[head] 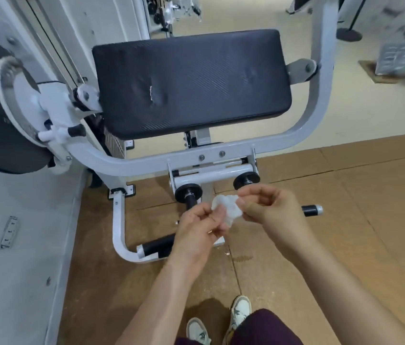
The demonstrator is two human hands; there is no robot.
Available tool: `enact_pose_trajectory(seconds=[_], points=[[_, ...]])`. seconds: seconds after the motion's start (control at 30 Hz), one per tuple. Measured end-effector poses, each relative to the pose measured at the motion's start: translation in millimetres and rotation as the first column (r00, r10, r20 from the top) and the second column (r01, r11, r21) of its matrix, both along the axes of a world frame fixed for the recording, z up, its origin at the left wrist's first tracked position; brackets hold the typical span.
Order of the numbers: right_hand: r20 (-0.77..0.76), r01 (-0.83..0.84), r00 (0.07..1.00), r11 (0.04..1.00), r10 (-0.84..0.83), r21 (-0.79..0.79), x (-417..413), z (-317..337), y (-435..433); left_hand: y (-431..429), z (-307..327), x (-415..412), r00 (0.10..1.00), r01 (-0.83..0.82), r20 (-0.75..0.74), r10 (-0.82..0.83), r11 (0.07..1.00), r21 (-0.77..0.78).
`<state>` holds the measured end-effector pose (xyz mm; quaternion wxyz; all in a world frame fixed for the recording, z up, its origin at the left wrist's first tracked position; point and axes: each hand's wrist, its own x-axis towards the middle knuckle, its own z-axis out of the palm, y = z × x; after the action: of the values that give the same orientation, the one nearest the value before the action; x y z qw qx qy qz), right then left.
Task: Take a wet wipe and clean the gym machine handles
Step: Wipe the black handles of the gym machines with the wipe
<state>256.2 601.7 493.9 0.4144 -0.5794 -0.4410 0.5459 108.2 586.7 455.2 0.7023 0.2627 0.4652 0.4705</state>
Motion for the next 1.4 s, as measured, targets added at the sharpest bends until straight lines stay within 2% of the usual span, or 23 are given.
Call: enact_pose_trajectory(seconds=[0.13,0.27,0.33,0.43,0.53,0.6,0.67,0.77,0.83,0.87,0.9,0.93,0.97,1.0,1.07,1.1,1.13,1.17,1.2,1.23,1.33,1.4], points=[[0.018,-0.180,0.983,0.983,0.181,-0.042,16,23,-2,-5,25,-12,0.997,-0.073,0.038,0.070,0.992,0.103],[-0.009,-0.220,0.976,0.975,0.220,-0.012,25,31,10,1,34,3,0.978,-0.157,0.148,0.148,0.986,0.051],[-0.173,-0.176,0.970,0.984,0.170,-0.022,36,35,21,7,35,17,0.949,-0.231,0.220,0.225,0.973,0.002],[-0.529,-0.166,0.846,0.976,0.069,-0.138,66,39,42,21,34,42,0.911,-0.300,0.298,0.285,0.954,0.006],[-0.645,-0.224,0.764,0.948,0.027,-0.226,108,36,69,38,35,79,0.897,-0.330,0.324,0.300,0.943,0.042],[-0.620,-0.240,0.784,0.933,0.023,-0.268,134,30,88,47,34,107,0.860,-0.372,0.377,0.345,0.928,0.001],[-0.533,-0.220,0.846,0.926,0.024,-0.307,158,17,105,54,27,132,0.830,-0.404,0.403,0.386,0.914,-0.044],[-0.359,-0.252,0.925,0.907,0.123,-0.338,186,-2,124,55,8,158,0.804,-0.453,0.370,0.465,0.883,-0.125],[-0.298,-0.300,0.934,0.887,0.197,-0.351,199,-10,132,47,-5,169,0.814,-0.470,0.299,0.499,0.867,-0.168],[-0.280,-0.322,0.932,0.878,0.229,-0.354,203,-13,135,44,-11,173,0.852,-0.461,0.181,0.491,0.867,-0.188],[-0.260,-0.345,0.929,0.868,0.263,-0.358,205,-15,136,40,-18,175,0.906,-0.420,-0.026,0.423,0.888,-0.189],[-0.235,-0.373,0.923,0.853,0.303,-0.365,205,-18,138,35,-26,177,0.926,-0.315,-0.277,0.258,0.931,-0.185],[-0.211,-0.403,0.914,0.835,0.347,-0.375,204,-21,138,29,-36,178,0.862,-0.190,-0.502,0.069,0.963,-0.193],[-0.189,-0.432,0.902,0.817,0.389,-0.383,203,-25,137,24,-45,179,0.764,-0.108,-0.643,-0.059,0.970,-0.217],[-0.137,-0.486,0.871,0.785,0.472,-0.384,200,-34,134,19,-52,185,0.645,-0.112,-0.758,-0.101,0.968,-0.225],[-0.108,-0.515,0.850,0.770,0.516,-0.377,199,-38,132,18,-52,188,0.672,-0.150,-0.740,-0.027,0.974,-0.172],[-0.087,-0.542,0.829,0.755,0.553,-0.368,197,-41,130,20,-48,191,0.768,-0.194,-0.637,0.068,0.972,-0.130],[-0.081,-0.558,0.817,0.746,0.571,-0.364,195,-44,128,25,-44,194,0.876,-0.191,-0.469,0.113,0.974,-0.123],[-0.083,-0.560,0.816,0.745,0.572,-0.363,193,-48,126,31,-41,196,0.938,-0.146,-0.333,0.100,0.982,-0.118],[-0.085,-0.544,0.828,0.758,0.554,-0.360,192,-51,124,34,-39,197,0.954,-0.084,-0.294,0.051,0.992,-0.098],[-0.059,-0.424,0.900,0.839,0.432,-0.342,193,-59,123,41,-45,192,0.900,0.018,-0.433,-0.053,0.996,-0.083],[-0.043,-0.356,0.931,0.876,0.362,-0.326,197,-64,121,41,-53,183,0.897,0.107,-0.422,-0.132,0.991,-0.085]])
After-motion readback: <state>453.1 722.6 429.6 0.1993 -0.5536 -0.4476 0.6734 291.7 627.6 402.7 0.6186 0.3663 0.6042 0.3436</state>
